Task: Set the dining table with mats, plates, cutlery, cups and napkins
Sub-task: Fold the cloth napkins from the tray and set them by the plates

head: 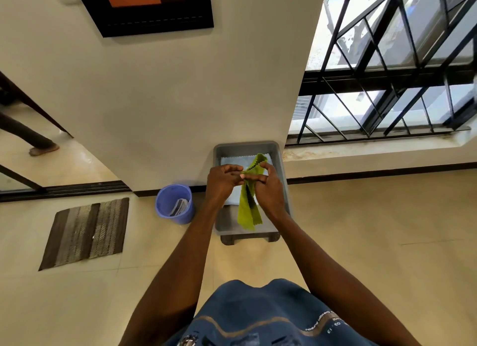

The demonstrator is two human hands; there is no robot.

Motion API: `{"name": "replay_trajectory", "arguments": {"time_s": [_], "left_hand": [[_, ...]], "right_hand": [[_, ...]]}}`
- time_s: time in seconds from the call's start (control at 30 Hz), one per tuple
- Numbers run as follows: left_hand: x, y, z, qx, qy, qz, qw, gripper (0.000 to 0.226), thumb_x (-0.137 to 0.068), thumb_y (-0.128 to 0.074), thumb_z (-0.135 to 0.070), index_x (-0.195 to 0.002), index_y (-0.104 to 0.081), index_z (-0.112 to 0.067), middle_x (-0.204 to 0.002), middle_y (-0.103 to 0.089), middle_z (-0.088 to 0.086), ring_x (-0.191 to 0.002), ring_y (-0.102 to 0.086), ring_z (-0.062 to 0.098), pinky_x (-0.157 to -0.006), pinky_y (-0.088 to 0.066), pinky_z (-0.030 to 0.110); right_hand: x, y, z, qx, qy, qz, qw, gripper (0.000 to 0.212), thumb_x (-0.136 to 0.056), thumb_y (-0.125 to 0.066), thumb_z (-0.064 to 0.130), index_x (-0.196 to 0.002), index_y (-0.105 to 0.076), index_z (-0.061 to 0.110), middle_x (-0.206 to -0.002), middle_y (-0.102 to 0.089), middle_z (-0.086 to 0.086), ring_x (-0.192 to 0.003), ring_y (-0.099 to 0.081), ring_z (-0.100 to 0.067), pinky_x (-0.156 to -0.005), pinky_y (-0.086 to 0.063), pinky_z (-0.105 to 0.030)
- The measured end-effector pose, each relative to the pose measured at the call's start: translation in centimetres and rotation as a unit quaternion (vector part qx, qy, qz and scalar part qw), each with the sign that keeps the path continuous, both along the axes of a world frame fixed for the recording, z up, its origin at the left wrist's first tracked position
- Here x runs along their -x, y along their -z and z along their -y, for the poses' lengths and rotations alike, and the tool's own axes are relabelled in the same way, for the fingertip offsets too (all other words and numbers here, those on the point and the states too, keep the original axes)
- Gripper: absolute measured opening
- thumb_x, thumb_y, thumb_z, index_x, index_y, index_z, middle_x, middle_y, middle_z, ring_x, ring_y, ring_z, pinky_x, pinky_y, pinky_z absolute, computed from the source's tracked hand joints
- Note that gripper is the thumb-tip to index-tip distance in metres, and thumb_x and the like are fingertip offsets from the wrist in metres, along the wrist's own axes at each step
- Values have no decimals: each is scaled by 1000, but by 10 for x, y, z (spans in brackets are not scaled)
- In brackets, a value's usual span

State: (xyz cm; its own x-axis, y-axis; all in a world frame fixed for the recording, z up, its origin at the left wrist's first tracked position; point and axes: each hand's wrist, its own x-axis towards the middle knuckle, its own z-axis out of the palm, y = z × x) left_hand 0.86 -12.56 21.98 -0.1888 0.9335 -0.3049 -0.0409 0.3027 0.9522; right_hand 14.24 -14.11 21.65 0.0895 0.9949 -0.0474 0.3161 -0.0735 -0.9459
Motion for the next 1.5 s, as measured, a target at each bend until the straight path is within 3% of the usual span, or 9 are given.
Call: {"name": "replay_trajectory", "arguments": {"time_s": [0.13,0.23,0.33,0.5,0.7,0.87,0.97,1.23,1.5], "left_hand": [[14,-10,-5,-29,17,-78,996,20,-82,-66,11,-101,-68,4,-79,-69,8,-66,-65,9,-67,-55,17],[27,-23,-15,-77,47,-140,986,22,-81,-63,14,-93,-67,-4,-83,-67,7,-67,-61,5,-68,-49,13],[39,-37,-23,-120,65,-155,978,34,-80,-59,19,-80,-61,-15,-79,-64,4,-67,-59,2,-68,-47,14],[58,-54,-30,-145,77,-192,968,39,-78,-53,18,-71,-63,-19,-76,-66,-1,-73,-59,11,-71,-45,23],[76,-76,-33,-180,117,-189,958,41,-70,-44,23,-67,-61,-14,-74,-64,1,-74,-57,12,-67,-44,21],[96,-85,-41,-182,78,-229,953,43,-72,-44,21,-64,-63,-16,-75,-66,1,-75,-60,17,-73,-47,33],[103,-88,-48,-190,35,-249,949,42,-73,-46,20,-63,-65,-16,-73,-67,1,-79,-63,26,-80,-52,43],[92,-117,-64,-275,-54,-259,924,32,-81,-45,19,-87,-70,0,-95,-72,14,-89,-63,17,-86,-52,26],[80,-176,-91,-365,-43,-259,893,33,-72,-53,17,-93,-68,-4,-101,-64,-2,-98,-60,4,-82,-51,21]], "right_hand": [[-16,0,-18,-26,-9,37,999,34,-84,-59,-1,-115,-60,14,-110,-62,-7,-101,-60,-20,-78,-50,-22],[-27,4,-38,-8,-102,176,979,44,-80,-71,9,-121,-61,20,-137,-38,-9,-128,-34,-26,-106,-36,-34],[-26,1,-53,-25,-149,227,962,53,-76,-76,16,-125,-58,27,-146,-28,-6,-136,-25,-30,-110,-31,-41],[-18,-19,-63,-85,-142,172,971,64,-73,-79,13,-131,-53,21,-145,-32,-7,-133,-29,-27,-100,-31,-29],[-5,-32,-77,-71,-138,159,975,74,-75,-79,14,-139,-42,15,-129,-55,-12,-120,-47,-27,-96,-42,-39],[-1,-52,-95,-72,-107,118,985,12,-82,-73,13,-89,-66,9,-90,-64,-8,-87,-58,-23,-71,-39,-27],[3,-72,-98,-57,-101,47,992,18,-84,-68,10,-76,-53,16,-71,-54,0,-69,-49,-16,-60,-36,-29],[10,-118,-110,-163,-24,-63,984,36,-81,-59,-5,-69,-39,22,-64,-42,6,-59,-38,-11,-57,-32,-28],[3,-180,-129,-170,-34,-179,969,34,-85,-53,-11,-97,-73,14,-104,-69,-2,-84,-63,-4,-72,-53,-19]]}}
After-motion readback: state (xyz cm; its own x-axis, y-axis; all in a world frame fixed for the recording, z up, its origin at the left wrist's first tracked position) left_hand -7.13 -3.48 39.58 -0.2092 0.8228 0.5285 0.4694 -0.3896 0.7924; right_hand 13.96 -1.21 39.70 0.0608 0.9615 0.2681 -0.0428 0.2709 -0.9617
